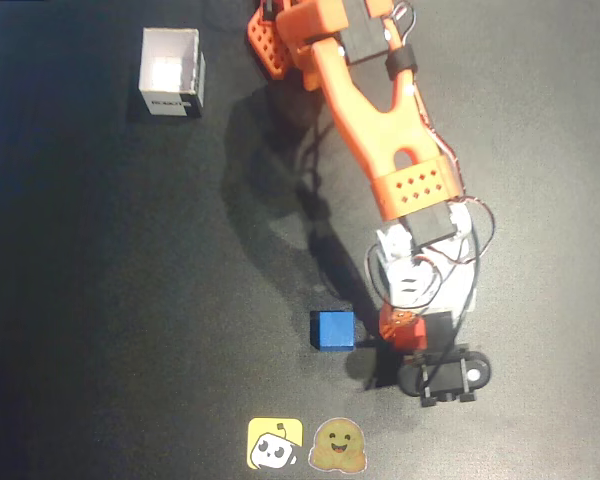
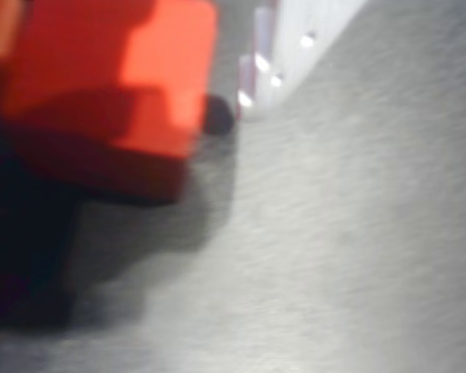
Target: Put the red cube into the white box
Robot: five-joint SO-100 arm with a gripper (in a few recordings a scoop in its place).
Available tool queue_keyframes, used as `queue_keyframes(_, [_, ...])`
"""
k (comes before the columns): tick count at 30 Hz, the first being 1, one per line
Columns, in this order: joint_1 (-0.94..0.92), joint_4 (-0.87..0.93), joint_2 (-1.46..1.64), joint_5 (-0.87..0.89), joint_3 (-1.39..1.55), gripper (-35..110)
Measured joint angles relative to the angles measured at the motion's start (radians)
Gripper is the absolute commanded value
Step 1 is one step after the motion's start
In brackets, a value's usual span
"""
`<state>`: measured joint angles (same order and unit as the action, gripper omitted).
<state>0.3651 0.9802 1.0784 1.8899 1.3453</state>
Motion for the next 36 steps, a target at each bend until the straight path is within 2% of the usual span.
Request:
queue_keyframes(7, [-0.015, 0.000, -0.006, -0.015, -0.002, 0])
queue_keyframes(16, [-0.021, 0.005, -0.011, -0.015, -0.005, 0])
queue_keyframes(26, [-0.026, 0.221, -0.014, -0.026, -0.163, 0])
queue_keyframes(36, [-0.109, 0.423, -0.011, -0.150, -0.307, 0])
